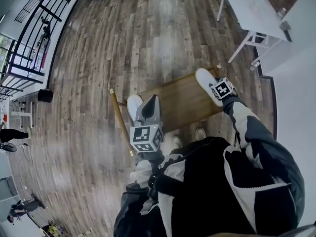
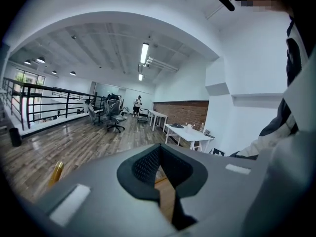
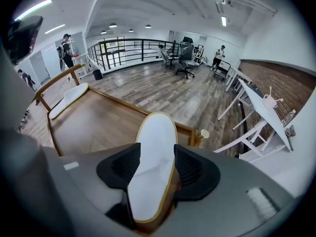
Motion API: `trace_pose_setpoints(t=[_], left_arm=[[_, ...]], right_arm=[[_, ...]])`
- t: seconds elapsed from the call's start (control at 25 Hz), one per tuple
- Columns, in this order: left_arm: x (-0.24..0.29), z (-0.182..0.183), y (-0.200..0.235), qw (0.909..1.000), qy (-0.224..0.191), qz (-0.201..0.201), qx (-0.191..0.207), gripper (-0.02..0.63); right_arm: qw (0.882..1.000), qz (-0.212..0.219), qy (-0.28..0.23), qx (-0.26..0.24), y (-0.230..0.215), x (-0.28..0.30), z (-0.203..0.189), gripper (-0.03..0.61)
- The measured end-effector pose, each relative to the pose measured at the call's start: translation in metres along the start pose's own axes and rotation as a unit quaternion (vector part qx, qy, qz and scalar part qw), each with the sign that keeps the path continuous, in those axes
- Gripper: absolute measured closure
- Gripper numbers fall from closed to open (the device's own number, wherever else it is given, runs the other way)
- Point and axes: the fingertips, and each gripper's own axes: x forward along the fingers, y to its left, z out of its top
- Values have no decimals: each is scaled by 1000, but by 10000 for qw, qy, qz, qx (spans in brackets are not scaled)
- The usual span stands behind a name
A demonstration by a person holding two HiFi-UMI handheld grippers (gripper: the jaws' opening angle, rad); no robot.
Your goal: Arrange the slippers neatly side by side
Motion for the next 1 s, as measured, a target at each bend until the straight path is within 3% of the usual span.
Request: trace_pose_setpoints(t=[0.16,0.44,0.56,0.76,0.88,1.0], left_arm=[[6,-3,0,9999,81,100,-50,595],[11,-3,-2,9996,120,236,-72,595],[11,-4,-2,9995,138,266,-110,595],[12,-6,-2,9993,131,294,-177,595],[11,-9,-1,9992,147,326,-193,595],[13,-7,-2,9992,128,330,-168,595]], right_arm=[[9990,255,374,2,-8,17,-9,337],[9967,611,521,-127,-8,35,-11,327],[9922,1027,707,-39,6,42,-17,329],[9940,811,720,-143,1,46,-18,540],[9953,418,837,-244,-16,43,-23,549],[9961,605,634,-36,-13,42,-17,551]])
